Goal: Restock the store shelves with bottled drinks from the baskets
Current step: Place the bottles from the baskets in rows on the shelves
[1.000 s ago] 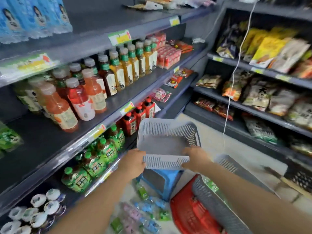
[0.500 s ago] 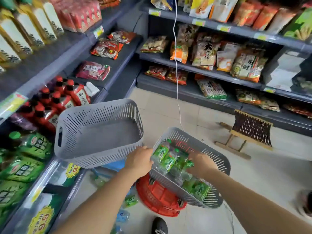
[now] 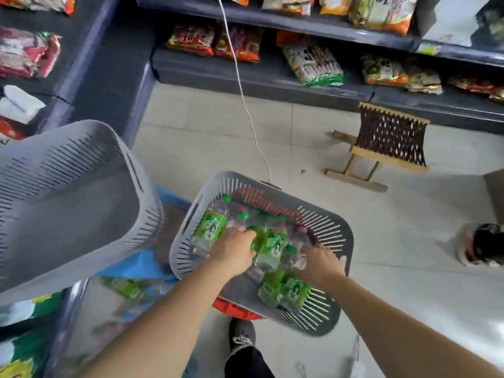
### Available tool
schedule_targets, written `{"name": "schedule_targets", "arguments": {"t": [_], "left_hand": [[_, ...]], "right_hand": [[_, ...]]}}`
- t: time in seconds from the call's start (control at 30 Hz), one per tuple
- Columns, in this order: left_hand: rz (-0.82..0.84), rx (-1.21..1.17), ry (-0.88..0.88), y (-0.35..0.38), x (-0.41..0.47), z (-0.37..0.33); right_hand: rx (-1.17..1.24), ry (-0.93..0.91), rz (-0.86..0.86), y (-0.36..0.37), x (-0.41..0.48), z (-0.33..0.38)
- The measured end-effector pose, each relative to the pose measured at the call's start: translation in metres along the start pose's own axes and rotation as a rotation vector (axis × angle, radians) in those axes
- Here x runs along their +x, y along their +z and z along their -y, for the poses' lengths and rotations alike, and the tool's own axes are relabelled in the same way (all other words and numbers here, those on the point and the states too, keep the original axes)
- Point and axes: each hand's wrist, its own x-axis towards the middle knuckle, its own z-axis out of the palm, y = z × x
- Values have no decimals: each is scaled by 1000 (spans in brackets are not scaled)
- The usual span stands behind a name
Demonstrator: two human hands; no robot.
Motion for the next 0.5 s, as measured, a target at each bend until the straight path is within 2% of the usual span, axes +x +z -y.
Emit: {"name": "schedule_targets", "arguments": {"t": [0.2,0.33,0.5], "left_hand": [[161,-31,-7,46,57,-25],[258,-175,-76,67,80,-33],[224,-174,-229,82,88,-42]], "right_hand": [[134,206,129,34,50,-25],[91,260,94,50,74,-30],[253,323,120,52,90,-31]]}}
